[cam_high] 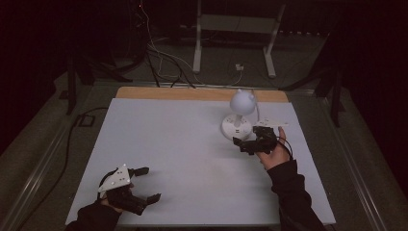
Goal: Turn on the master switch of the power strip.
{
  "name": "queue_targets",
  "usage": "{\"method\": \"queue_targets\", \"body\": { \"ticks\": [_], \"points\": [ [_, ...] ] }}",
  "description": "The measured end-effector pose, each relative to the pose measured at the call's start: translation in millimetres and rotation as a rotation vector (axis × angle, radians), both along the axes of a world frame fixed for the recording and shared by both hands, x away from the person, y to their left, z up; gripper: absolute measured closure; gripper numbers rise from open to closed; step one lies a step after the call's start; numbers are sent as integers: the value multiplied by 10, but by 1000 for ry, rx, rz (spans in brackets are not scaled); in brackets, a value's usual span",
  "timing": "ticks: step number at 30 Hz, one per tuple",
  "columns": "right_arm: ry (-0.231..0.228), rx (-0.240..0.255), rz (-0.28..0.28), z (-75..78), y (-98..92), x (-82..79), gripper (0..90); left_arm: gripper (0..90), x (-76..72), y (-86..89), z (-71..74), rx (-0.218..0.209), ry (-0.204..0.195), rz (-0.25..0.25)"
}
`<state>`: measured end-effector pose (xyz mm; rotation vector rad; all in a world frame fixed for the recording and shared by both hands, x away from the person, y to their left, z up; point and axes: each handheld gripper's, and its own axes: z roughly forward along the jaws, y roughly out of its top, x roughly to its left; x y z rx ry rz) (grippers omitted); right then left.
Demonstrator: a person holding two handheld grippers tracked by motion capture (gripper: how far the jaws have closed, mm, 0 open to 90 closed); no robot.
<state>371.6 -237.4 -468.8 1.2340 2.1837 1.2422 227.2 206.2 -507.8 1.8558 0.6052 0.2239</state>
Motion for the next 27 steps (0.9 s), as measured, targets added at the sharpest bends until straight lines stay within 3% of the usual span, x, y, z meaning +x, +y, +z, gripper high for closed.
{"method": "queue_targets", "body": {
  "ticks": [14, 27],
  "points": [
    [22, 13, 49, -32, -24, -231, 0, 2, 1, 2, 2, -4, -1, 2],
    [17, -18, 85, -115, -107, -496, 0, 2, 0, 2, 4, -5, -1, 3]
  ]
}}
